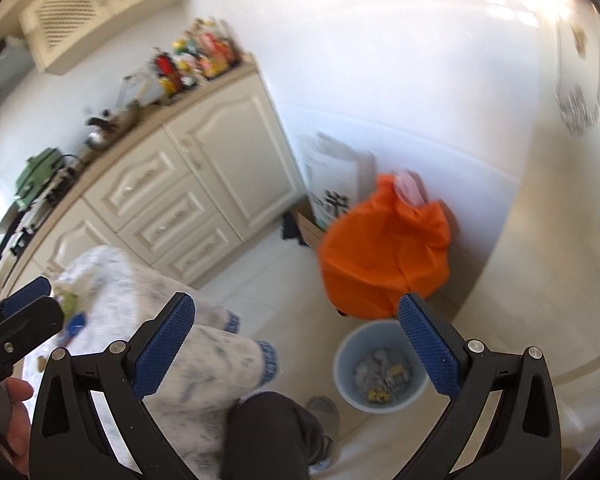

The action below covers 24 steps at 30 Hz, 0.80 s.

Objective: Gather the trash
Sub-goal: 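Open the left tool to drop the yellow bag while the right tool drops the carton, then move both open tools back over the table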

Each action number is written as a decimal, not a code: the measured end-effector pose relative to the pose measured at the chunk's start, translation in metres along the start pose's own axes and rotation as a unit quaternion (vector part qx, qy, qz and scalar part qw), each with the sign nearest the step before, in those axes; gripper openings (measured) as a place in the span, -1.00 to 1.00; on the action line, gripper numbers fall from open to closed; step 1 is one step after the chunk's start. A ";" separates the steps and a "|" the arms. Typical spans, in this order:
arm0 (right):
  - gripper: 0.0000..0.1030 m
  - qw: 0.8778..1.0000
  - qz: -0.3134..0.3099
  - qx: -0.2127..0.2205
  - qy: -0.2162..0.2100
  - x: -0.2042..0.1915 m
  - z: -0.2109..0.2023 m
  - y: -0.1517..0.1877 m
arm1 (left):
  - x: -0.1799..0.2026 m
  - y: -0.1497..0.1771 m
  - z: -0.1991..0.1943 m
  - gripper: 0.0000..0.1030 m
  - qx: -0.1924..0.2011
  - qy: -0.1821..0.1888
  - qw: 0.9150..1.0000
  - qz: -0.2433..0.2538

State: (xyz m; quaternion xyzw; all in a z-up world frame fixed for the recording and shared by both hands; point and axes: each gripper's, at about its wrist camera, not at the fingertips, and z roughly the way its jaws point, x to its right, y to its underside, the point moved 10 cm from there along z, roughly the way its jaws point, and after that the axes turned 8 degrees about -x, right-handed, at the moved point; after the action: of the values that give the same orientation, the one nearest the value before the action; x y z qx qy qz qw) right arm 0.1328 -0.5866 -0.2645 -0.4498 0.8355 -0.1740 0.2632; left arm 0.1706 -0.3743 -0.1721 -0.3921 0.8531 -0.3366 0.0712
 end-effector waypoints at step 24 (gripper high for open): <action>1.00 0.971 -0.199 0.075 -0.110 -0.259 -0.085 0.019 | -0.171 0.128 -0.253 0.99 0.156 -0.136 0.968 -0.143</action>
State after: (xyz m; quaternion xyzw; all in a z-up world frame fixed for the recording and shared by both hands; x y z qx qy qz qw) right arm 0.1879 -0.3533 -0.1328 -0.6027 0.6796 -0.2340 0.3467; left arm 0.1101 -0.0614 -0.0841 -0.5358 0.7077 -0.4159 0.1980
